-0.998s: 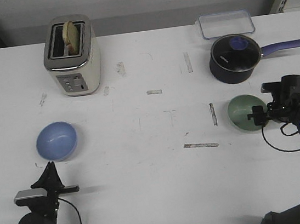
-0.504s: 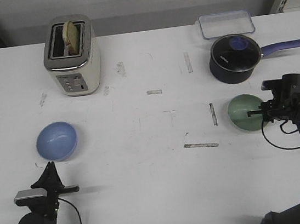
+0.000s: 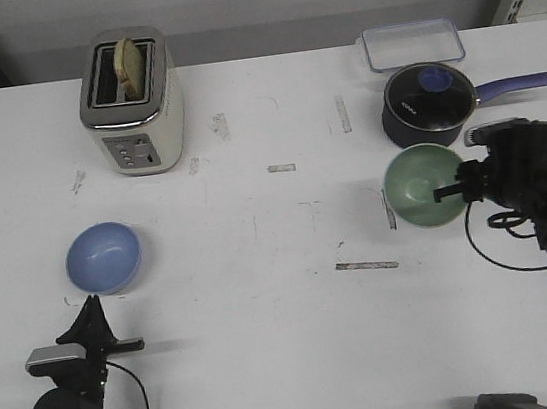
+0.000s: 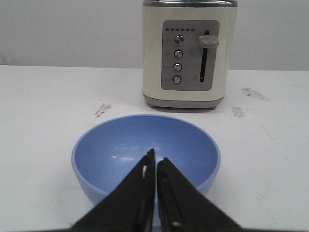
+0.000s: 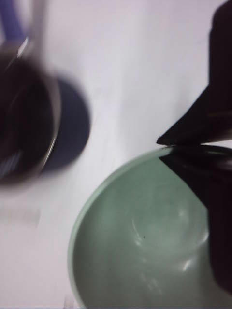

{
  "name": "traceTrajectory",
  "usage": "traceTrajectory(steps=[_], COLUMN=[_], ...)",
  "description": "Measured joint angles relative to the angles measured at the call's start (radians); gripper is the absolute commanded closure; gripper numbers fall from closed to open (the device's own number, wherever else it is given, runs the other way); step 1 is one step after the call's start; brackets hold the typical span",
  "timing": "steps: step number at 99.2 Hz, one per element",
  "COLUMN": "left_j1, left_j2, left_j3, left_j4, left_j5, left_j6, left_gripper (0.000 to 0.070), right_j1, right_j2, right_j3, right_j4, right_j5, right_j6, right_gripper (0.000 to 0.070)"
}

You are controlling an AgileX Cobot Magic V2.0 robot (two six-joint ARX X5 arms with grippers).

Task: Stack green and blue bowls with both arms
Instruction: 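Drag the green bowl with the right gripper toward the table center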

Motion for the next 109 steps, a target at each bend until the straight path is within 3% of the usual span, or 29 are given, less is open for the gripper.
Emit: traceTrajectory(steps=[26, 43, 66, 93, 98, 101, 109], left_j1=[0.000, 0.000, 0.000, 0.000, 0.000, 0.000, 0.000], left_j2=[0.000, 0.000, 0.000, 0.000, 0.000, 0.000, 0.000], left_j3=[0.000, 0.000, 0.000, 0.000, 0.000, 0.000, 0.000], left_j4=[0.000, 0.000, 0.000, 0.000, 0.000, 0.000, 0.000], left_j5=[0.000, 0.000, 0.000, 0.000, 0.000, 0.000, 0.000], left_j6=[0.000, 0.000, 0.000, 0.000, 0.000, 0.000, 0.000], left_gripper=[0.0699, 0.0699, 0.0699, 0.0699, 0.0699, 0.0699, 0.0699], right_j1=[0.387, 0.571, 0.676, 0.698, 0.698, 0.698, 0.698], right_j2=[0.057, 0.177, 0.341, 0.411, 0.412, 0.412, 0.416], right_j3=[0.000, 0.000, -0.001, 0.000, 0.000, 0.000, 0.000], right_j4=[-0.004, 0.011, 0.040, 0.070, 0.071, 0.071, 0.069], right_j5=[0.000, 0.000, 0.002, 0.000, 0.001, 0.001, 0.001], right_j6=[0.068, 0.092, 0.102, 0.102, 0.102, 0.102, 0.102], right_gripper=[0.0700, 0.0700, 0.0700, 0.0699, 0.0660, 0.0591, 0.0329])
